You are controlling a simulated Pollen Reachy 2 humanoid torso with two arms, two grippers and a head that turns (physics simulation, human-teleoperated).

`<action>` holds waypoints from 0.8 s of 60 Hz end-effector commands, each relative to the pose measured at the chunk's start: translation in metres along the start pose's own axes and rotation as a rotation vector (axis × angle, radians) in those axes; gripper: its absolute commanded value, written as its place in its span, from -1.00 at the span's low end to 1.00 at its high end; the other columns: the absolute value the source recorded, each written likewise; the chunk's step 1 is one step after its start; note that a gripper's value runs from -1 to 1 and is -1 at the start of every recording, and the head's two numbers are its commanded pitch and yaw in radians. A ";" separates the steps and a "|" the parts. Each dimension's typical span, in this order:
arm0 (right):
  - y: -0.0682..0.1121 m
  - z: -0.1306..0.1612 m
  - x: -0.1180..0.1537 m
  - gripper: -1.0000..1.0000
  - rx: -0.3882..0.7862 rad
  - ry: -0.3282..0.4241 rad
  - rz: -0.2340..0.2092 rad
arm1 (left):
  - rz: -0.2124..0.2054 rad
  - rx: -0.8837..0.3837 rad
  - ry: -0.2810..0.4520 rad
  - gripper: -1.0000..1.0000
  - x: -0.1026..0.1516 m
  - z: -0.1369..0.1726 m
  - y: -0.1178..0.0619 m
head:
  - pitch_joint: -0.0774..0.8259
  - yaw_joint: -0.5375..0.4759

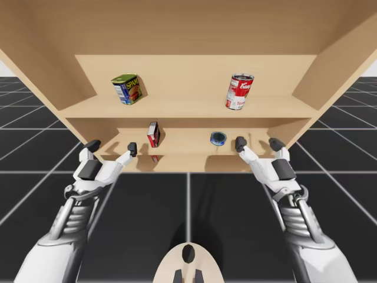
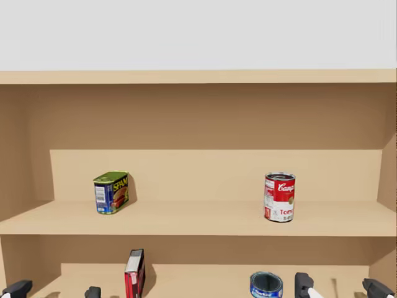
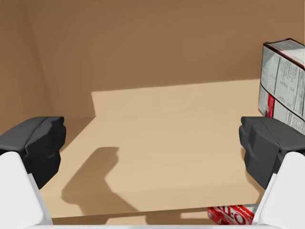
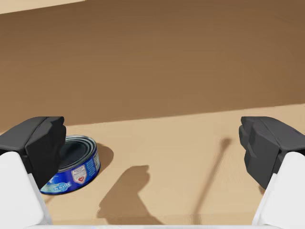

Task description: Find the tuna fish can on the shelf and bring it to me.

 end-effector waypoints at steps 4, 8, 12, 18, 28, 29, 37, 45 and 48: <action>0.008 0.002 -0.005 -1.00 -0.032 -0.027 -0.011 | -0.010 0.001 0.001 -1.00 -0.001 0.000 0.002 | -0.81 0.09; 0.009 0.001 -0.004 -1.00 -0.001 -0.006 -0.024 | -0.012 0.001 0.003 -1.00 -0.001 0.000 0.002 | -0.75 0.10; 0.009 0.001 -0.005 -1.00 0.009 0.002 -0.028 | -0.014 0.000 0.004 -1.00 -0.001 0.000 0.002 | -0.66 0.10; 0.009 0.001 -0.005 -1.00 0.007 0.010 -0.024 | -0.017 0.000 0.006 -1.00 -0.002 0.000 0.003 | -0.48 0.09; 0.011 0.000 -0.007 -1.00 0.003 0.014 -0.008 | -0.016 0.001 0.008 -1.00 -0.002 -0.001 0.003 | -0.18 -0.04; 0.011 0.000 -0.007 -1.00 0.003 0.015 -0.007 | -0.017 0.000 0.008 -1.00 -0.002 -0.001 0.003 | -0.16 -0.05; 0.011 0.000 -0.008 -1.00 0.000 0.012 -0.004 | -0.022 -0.007 0.009 -1.00 -0.002 -0.001 0.002 | 0.06 -0.21; 0.012 0.000 -0.008 -1.00 0.007 0.025 -0.013 | -0.022 -0.010 0.007 -1.00 -0.002 -0.001 0.002 | 0.17 -0.31; 0.015 0.000 -0.008 -1.00 0.020 0.039 -0.017 | -0.022 -0.010 0.007 -1.00 -0.001 -0.001 0.002 | 0.18 -0.32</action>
